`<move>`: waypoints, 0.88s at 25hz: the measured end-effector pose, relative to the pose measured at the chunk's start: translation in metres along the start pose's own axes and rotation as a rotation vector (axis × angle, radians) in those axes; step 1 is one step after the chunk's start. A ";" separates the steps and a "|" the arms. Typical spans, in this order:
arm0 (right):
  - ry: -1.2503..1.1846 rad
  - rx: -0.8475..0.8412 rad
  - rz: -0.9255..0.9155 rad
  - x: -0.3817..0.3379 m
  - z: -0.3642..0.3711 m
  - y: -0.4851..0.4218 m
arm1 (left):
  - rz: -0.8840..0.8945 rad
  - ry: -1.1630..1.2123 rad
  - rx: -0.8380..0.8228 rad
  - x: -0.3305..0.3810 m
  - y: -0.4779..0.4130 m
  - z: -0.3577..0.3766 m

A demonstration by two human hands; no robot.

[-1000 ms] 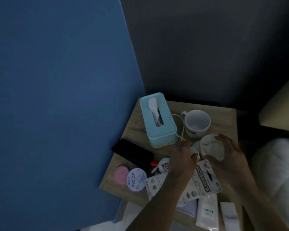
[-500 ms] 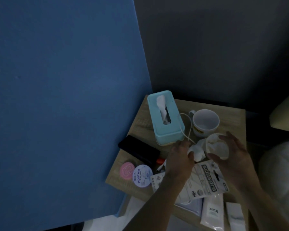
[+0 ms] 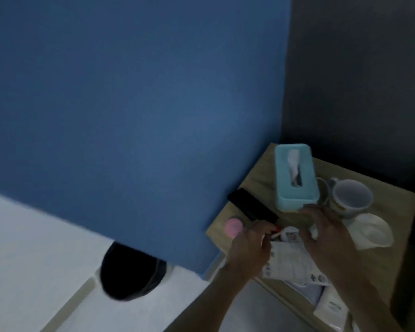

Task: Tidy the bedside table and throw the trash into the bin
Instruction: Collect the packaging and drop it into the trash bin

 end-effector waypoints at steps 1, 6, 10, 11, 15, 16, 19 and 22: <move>0.000 -0.090 -0.013 -0.019 0.008 0.002 | -0.065 -0.005 0.022 -0.003 0.013 -0.022; 0.084 -0.425 -0.096 -0.112 0.054 0.019 | -0.228 -0.067 0.111 -0.034 0.073 -0.104; 0.252 -0.633 -0.303 -0.176 0.101 0.067 | -0.308 -0.088 0.131 -0.061 0.129 -0.145; 0.278 -0.670 -0.382 -0.197 0.116 0.089 | -0.332 -0.090 0.161 -0.070 0.154 -0.156; 0.346 -0.846 -0.534 -0.259 0.164 0.170 | -0.471 -0.084 0.209 -0.104 0.231 -0.182; 0.362 -0.873 -0.571 -0.274 0.179 0.189 | -0.518 -0.069 0.231 -0.118 0.251 -0.188; 0.434 -0.923 -0.657 -0.303 0.229 0.230 | -0.633 -0.027 0.304 -0.162 0.306 -0.199; 0.513 -0.954 -0.702 -0.306 0.292 0.253 | -0.736 -0.023 0.279 -0.210 0.347 -0.182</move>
Point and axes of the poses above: each hand's wrist, its own y-axis away from the middle knuckle, its own z-axis out of the palm, x = y × z, the point moved 5 cm from there along -y, towards the middle knuckle, and after that the axes turned 14 degrees about z, right-handed, at the moved point
